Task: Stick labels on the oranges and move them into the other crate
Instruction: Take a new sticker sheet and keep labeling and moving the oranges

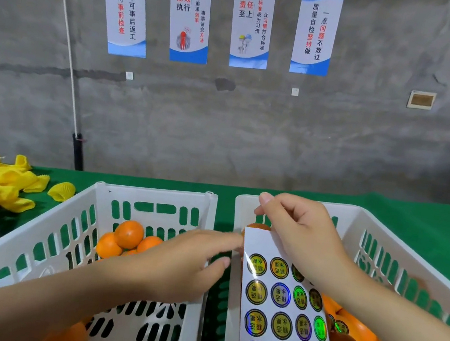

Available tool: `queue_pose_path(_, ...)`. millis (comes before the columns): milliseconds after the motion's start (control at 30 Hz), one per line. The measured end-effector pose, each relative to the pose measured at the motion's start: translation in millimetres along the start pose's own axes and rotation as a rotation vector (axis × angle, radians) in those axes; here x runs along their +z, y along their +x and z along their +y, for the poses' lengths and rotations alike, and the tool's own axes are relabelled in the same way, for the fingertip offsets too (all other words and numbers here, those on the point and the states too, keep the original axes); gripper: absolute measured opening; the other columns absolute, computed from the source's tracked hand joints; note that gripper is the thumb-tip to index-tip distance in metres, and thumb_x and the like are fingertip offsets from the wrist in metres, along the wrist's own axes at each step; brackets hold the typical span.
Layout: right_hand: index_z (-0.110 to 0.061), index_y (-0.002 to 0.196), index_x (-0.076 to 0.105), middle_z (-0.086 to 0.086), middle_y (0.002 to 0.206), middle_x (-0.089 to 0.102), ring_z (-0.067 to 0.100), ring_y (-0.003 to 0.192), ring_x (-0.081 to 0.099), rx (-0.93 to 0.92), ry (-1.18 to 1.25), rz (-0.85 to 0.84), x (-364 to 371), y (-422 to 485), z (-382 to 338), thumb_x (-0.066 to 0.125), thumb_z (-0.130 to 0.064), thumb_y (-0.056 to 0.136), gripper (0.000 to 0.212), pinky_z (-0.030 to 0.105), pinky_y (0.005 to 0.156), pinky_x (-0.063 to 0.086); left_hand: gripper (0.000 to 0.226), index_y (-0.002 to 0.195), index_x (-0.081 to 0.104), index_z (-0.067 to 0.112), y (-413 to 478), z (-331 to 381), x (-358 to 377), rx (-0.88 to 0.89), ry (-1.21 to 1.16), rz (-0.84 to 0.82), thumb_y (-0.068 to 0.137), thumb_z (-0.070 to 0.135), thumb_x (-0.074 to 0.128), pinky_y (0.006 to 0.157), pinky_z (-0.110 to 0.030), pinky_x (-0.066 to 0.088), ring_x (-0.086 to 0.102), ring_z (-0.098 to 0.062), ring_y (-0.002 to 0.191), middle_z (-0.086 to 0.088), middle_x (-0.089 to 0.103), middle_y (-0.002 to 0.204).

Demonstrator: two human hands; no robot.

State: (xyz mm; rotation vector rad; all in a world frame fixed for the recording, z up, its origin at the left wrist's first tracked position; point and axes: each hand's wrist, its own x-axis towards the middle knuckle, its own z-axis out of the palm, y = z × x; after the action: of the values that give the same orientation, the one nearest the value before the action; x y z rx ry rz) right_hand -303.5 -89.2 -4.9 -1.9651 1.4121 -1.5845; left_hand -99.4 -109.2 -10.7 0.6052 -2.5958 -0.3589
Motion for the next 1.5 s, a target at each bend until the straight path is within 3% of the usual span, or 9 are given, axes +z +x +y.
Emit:
queue_pose_path(200,-0.03,0.075,0.07,-0.007,0.046,0.039,0.006,0.048,0.038,0.023,-0.031,0.028,0,2,0,0.048,-0.048,0.097,0.036,0.034,0.055,0.041,0.029,0.11,0.067,0.044,1,-7,-3,-0.186,-0.129,0.249,0.104,0.023,0.047,0.079,-0.004,0.041,0.06,0.01,0.099,0.028,0.068,0.102)
queue_pose_path(333,-0.029,0.075,0.07,-0.01,0.051,0.054,0.005,0.05,0.048,0.033,-0.07,0.061,-1,1,1,0.05,-0.044,0.098,0.034,0.017,0.05,0.037,0.031,0.09,0.075,0.029,3,10,-3,-0.251,-0.535,0.053,0.104,0.036,0.049,0.068,-0.001,0.042,0.064,0.011,0.076,0.023,0.072,0.084)
queue_pose_path(433,-0.022,0.073,0.069,0.0,0.064,0.066,0.013,0.062,0.06,0.024,-0.119,0.063,0,0,1,0.051,-0.046,0.097,0.038,0.032,0.063,0.048,0.029,0.072,0.073,0.027,2,13,2,-0.246,-0.578,-0.04,0.099,0.025,0.062,0.065,-0.01,0.047,0.062,0.003,0.068,0.014,0.069,0.071)
queue_pose_path(567,-0.023,0.069,0.064,0.0,0.056,0.054,0.009,0.053,0.05,-0.026,-0.194,0.076,-2,-2,0,0.051,-0.044,0.096,0.037,0.041,0.062,0.049,0.028,0.072,0.075,0.016,4,12,0,-0.293,-0.61,0.029,0.098,0.016,0.064,0.062,-0.013,0.049,0.061,0.001,0.061,0.004,0.068,0.063)
queue_pose_path(667,-0.029,0.087,0.067,-0.015,0.08,0.061,0.009,0.081,0.054,-0.183,-0.377,0.105,-3,-3,0,0.048,-0.041,0.097,0.025,0.037,0.074,0.048,0.035,0.068,0.075,0.022,6,12,0,-0.353,-0.659,0.116,0.099,0.015,0.061,0.061,-0.008,0.049,0.066,0.002,0.059,0.012,0.071,0.062)
queue_pose_path(933,-0.025,0.097,0.073,-0.003,0.122,0.062,0.02,0.127,0.041,-0.459,-0.637,0.114,2,-8,1,0.064,-0.034,0.085,0.018,0.034,0.103,0.021,0.031,0.076,0.065,0.003,8,0,7,-0.395,-0.592,0.281,0.102,0.016,0.054,0.051,-0.004,0.039,0.055,0.006,0.048,0.014,0.061,0.052)
queue_pose_path(1133,-0.026,0.107,0.074,-0.005,0.126,0.059,0.017,0.125,0.041,-0.407,-0.587,0.002,1,-7,1,0.062,-0.04,0.087,0.026,0.027,0.099,0.02,0.032,0.072,0.055,0.035,4,3,7,-0.307,-0.181,0.287,0.103,0.032,0.051,0.054,-0.022,0.036,0.042,-0.003,0.056,0.012,0.05,0.06)
queue_pose_path(1300,-0.029,0.114,0.072,-0.01,0.123,0.058,0.012,0.122,0.045,-0.361,-0.501,-0.063,0,-8,-3,0.059,-0.039,0.091,0.028,0.035,0.1,0.032,0.031,0.073,0.047,0.035,4,4,5,-0.246,-0.006,0.316,0.104,0.033,0.047,0.067,-0.034,0.042,0.047,-0.012,0.071,0.008,0.05,0.07)
queue_pose_path(1500,-0.03,0.121,0.066,-0.016,0.119,0.058,0.005,0.118,0.048,-0.336,-0.382,-0.113,0,-8,-7,0.064,-0.034,0.092,0.029,0.035,0.101,0.041,0.02,0.092,0.064,0.021,2,4,0,-0.068,0.284,0.365,0.104,0.025,0.047,0.083,-0.023,0.039,0.046,-0.004,0.09,0.019,0.051,0.091)
